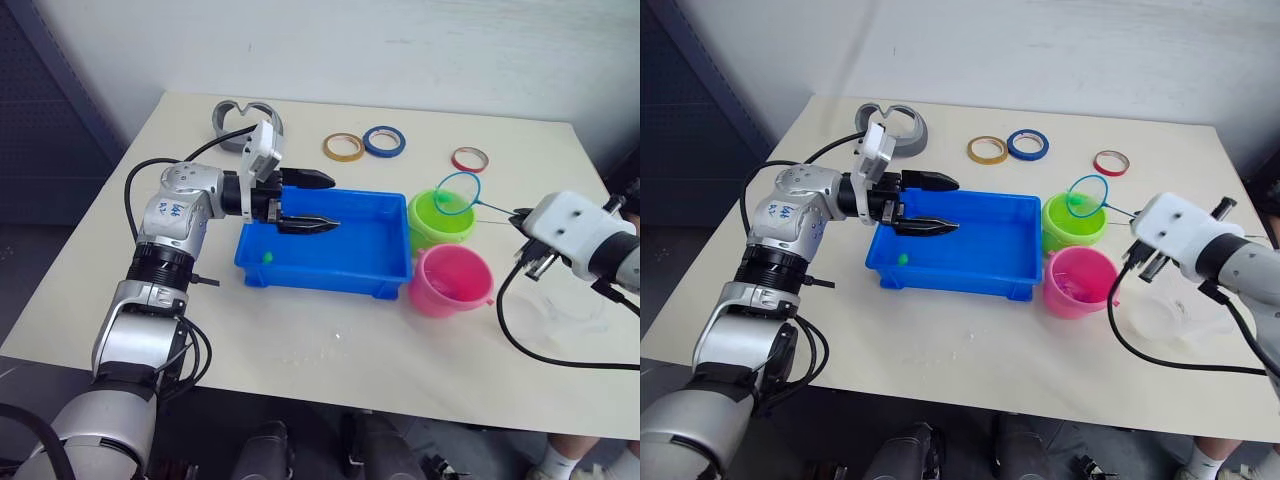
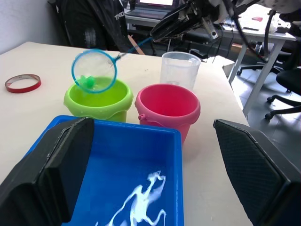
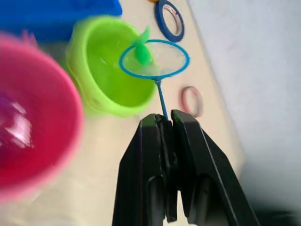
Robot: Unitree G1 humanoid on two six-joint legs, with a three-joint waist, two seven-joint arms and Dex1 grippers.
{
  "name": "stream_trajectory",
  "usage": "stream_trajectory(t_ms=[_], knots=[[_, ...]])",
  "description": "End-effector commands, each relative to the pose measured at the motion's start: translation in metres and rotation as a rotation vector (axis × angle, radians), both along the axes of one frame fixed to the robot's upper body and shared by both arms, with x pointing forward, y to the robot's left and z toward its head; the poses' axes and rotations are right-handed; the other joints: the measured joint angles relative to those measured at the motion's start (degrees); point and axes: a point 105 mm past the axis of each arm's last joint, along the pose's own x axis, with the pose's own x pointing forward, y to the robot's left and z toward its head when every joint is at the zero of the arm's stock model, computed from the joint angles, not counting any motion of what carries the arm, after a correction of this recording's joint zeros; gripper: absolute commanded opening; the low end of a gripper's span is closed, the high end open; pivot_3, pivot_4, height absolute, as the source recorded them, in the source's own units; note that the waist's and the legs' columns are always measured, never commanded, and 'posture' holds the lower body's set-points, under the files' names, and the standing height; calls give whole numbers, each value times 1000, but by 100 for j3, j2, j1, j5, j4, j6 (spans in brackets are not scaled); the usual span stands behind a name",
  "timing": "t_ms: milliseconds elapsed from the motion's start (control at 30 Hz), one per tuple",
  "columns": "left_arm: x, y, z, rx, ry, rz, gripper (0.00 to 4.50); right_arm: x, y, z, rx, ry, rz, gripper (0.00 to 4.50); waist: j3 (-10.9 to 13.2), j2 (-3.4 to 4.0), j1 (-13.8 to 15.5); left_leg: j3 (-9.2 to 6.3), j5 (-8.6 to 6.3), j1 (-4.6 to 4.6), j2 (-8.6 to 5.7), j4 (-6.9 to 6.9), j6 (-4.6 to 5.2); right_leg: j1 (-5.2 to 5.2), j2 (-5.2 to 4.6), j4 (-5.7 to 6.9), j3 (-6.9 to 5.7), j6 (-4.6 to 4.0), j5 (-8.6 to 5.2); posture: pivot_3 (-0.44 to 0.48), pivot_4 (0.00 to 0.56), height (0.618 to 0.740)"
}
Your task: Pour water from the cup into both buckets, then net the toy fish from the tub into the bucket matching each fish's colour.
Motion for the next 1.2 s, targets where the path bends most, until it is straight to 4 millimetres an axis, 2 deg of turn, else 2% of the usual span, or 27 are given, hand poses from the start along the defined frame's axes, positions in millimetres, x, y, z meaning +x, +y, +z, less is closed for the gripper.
stream_trajectory(t_ms=[33,133,300,433,500,600,633,700,833,900,933,1000,1200], knots=[[0,9,16,-9,-60,27,4448,0,3,11,-355,-150,154,0,0,0,-12,5,0,1,1,0,0,-3,1,0,5,0,0,0,150,740],[0,15,15,-5,-59,46,4448,2,5,19,-481,-215,224,0,0,0,-26,10,1,5,2,1,-3,-3,4,5,10,0,0,0,150,740],[2,25,14,3,-58,86,4448,1,6,28,-544,-240,286,0,0,0,-27,15,2,10,3,4,-4,-4,3,12,14,0,0,0,150,740],[1,29,14,5,-60,103,4448,2,-2,31,-584,-223,288,0,0,0,-25,15,2,10,5,4,-4,-4,4,12,14,0,0,0,150,740],[0,30,13,4,-60,108,4448,4,-3,37,-525,-236,276,0,0,0,-27,18,2,10,5,6,-4,-4,3,13,15,0,0,0,150,740],[-1,33,12,9,-54,123,4448,12,1,51,-121,-220,199,0,-1,-2,-62,18,2,13,9,10,-5,-1,8,14,15,0,0,0,150,740],[-1,38,10,21,-52,136,4448,14,9,54,107,-174,184,0,-1,-2,-76,18,3,15,10,11,-5,1,9,20,15,0,0,0,150,740],[-3,46,7,36,-49,159,4448,15,28,54,365,-63,212,0,-1,-1,-143,16,4,16,15,14,-8,2,13,42,14,0,0,0,150,740],[-10,72,1,67,-23,233,4448,11,77,43,568,168,342,0,0,0,-188,13,8,20,17,15,-15,-4,11,49,15,-1,0,0,150,740],[-20,93,-7,112,-13,289,4448,12,104,31,616,283,410,0,0,0,-223,10,11,25,19,13,-20,-5,13,48,14,-1,0,0,150,740],[-23,99,-9,126,-10,309,4448,13,112,28,628,309,424,0,-1,-2,-250,8,12,26,21,10,-23,-5,13,45,15,-2,-1,0,150,740],[-37,126,-14,177,-4,399,4448,20,135,10,637,404,464,0,-3,-4,-293,3,13,25,21,9,-25,-4,12,45,12,-4,-1,0,150,740],[-62,160,-21,243,15,548,4448,37,164,-26,531,499,515,0,-3,-5,-153,-1,7,14,10,7,-12,-6,-6,44,4,-5,-2,0,150,740]])
